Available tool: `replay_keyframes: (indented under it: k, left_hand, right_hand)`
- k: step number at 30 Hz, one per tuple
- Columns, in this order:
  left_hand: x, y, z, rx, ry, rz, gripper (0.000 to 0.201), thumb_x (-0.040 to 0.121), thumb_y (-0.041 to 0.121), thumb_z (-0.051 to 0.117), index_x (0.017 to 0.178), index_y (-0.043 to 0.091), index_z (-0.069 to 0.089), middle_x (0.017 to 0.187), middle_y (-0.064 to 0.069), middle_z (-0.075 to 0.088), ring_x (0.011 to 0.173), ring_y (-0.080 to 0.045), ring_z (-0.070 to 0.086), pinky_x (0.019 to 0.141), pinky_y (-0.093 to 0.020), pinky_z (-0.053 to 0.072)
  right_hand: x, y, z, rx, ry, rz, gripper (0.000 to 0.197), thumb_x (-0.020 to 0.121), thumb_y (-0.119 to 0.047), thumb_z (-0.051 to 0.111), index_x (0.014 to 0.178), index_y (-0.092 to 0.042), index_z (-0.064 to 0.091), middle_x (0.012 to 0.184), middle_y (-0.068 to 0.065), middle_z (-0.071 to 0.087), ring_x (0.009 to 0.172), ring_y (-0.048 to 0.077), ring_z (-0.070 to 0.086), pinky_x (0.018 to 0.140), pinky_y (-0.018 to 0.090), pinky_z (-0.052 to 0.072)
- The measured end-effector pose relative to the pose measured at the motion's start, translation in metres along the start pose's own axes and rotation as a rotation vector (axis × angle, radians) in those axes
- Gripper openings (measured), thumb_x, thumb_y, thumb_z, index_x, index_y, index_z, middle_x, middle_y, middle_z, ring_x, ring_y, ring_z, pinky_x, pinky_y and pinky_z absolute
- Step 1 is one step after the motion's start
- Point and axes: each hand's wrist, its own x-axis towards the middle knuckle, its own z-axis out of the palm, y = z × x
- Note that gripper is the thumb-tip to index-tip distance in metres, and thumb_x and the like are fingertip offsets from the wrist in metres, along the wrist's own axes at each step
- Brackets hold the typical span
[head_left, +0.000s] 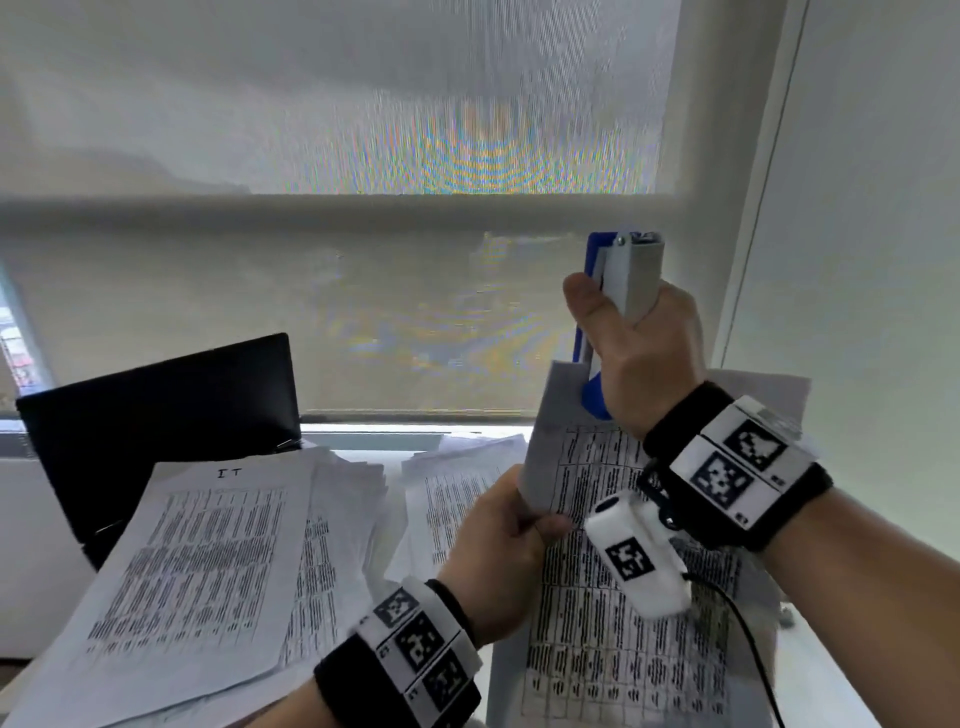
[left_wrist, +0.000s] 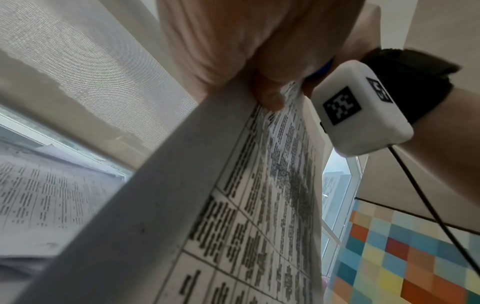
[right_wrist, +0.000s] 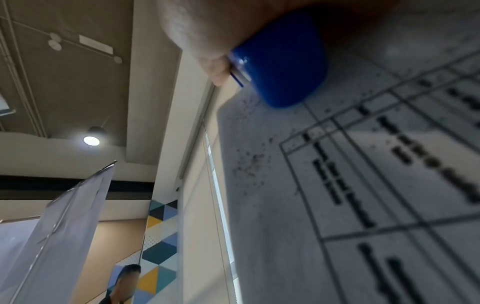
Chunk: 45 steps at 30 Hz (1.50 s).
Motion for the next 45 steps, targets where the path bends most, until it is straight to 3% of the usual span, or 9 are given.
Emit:
replay_keyframes:
  k: [6,10,14,20,25,31,34,37,45]
  left_hand:
    - [-0.005,-0.013,-0.002,-0.091,0.031,-0.167,0.031,0.092,-0.008,0.053,0.101,0.020,0.065,0.094,-0.002,0.076,0.090,-0.022,0.071,0.080,-0.042,0.059]
    - [-0.002,-0.031,-0.037,-0.154,0.150,-0.328,0.018,0.091,-0.009,0.056,0.099,0.003,0.067,0.097,-0.029,0.070,0.078,-0.033,0.063,0.081,-0.060,0.053]
    - [0.015,-0.034,-0.118,-0.107,0.252,-0.452,0.005,0.090,-0.004,0.060,0.092,-0.007,0.063,0.090,-0.029,0.066,0.073,-0.032,0.061,0.074,-0.047,0.055]
    - [0.061,-0.050,-0.248,0.902,0.245,-0.563,0.028,0.087,0.012,0.069,0.065,0.002,0.054,0.066,-0.011,0.057,0.066,-0.032,0.058,0.062,-0.032,0.044]
    - [0.073,-0.080,-0.257,1.197,0.292,-0.622,0.059,0.083,0.016,0.073,0.129,0.005,0.039,0.113,-0.021,0.056,0.098,-0.037,0.057,0.079,-0.039,0.044]
    - [0.092,-0.108,-0.181,1.190,0.025,-0.433,0.070,0.074,0.054,0.076,0.132,0.027,0.046,0.141,-0.005,0.043,0.130,-0.030,0.042,0.108,-0.047,0.037]
    - [0.088,-0.114,-0.121,0.963,-0.360,-0.343,0.069,0.070,0.059,0.077,0.128,0.031,0.052,0.140,0.006,0.042,0.133,-0.019,0.038,0.114,-0.040,0.031]
    - [0.081,-0.120,-0.075,0.995,-0.639,-0.278,0.083,0.064,0.060,0.081,0.134,0.032,0.046,0.146,0.007,0.038,0.134,-0.019,0.034,0.114,-0.040,0.032]
    - [0.073,-0.133,-0.061,1.128,-0.740,-0.209,0.047,0.081,0.035,0.075,0.123,0.023,0.059,0.132,0.003,0.054,0.123,-0.018,0.048,0.100,-0.025,0.037]
  right_hand:
    - [0.007,0.018,0.000,-0.065,0.042,0.131,0.034,0.076,-0.057,0.058,0.071,-0.024,0.055,0.065,-0.005,0.057,0.066,0.022,0.055,0.062,0.034,0.042]
    - [0.008,0.035,-0.026,-0.068,0.107,0.266,0.026,0.090,-0.039,0.060,0.075,-0.019,0.055,0.067,-0.003,0.054,0.059,0.017,0.050,0.059,0.027,0.037]
    - [-0.025,0.071,-0.050,-0.205,-0.066,0.512,0.027,0.090,-0.035,0.061,0.075,-0.013,0.056,0.070,0.004,0.056,0.055,0.016,0.049,0.050,0.026,0.036]
    - [-0.075,0.147,-0.046,-0.551,-0.418,0.707,0.026,0.087,-0.030,0.065,0.092,-0.005,0.058,0.089,0.012,0.062,0.073,0.025,0.056,0.069,0.032,0.044]
    - [-0.091,0.202,-0.034,-0.845,-0.712,0.897,0.042,0.091,-0.032,0.060,0.118,0.000,0.055,0.110,0.017,0.059,0.100,0.026,0.057,0.076,0.024,0.037]
    - [-0.075,0.262,-0.016,-1.096,-0.903,0.831,0.008,0.093,-0.025,0.049,0.089,-0.020,0.054,0.122,0.008,0.060,0.112,0.024,0.059,0.083,0.024,0.044]
    - [-0.067,0.297,-0.014,-1.132,-0.898,0.800,0.014,0.094,-0.027,0.051,0.099,-0.018,0.060,0.120,0.005,0.064,0.108,0.019,0.060,0.073,0.019,0.040]
    - [-0.056,0.298,-0.008,-1.145,-0.808,0.797,0.023,0.098,-0.025,0.049,0.115,-0.012,0.057,0.124,0.006,0.061,0.115,0.019,0.058,0.085,0.020,0.042]
    - [-0.041,0.282,-0.039,-1.033,-0.581,0.749,0.021,0.088,-0.022,0.054,0.106,-0.017,0.066,0.120,0.012,0.064,0.109,0.032,0.058,0.094,0.031,0.045]
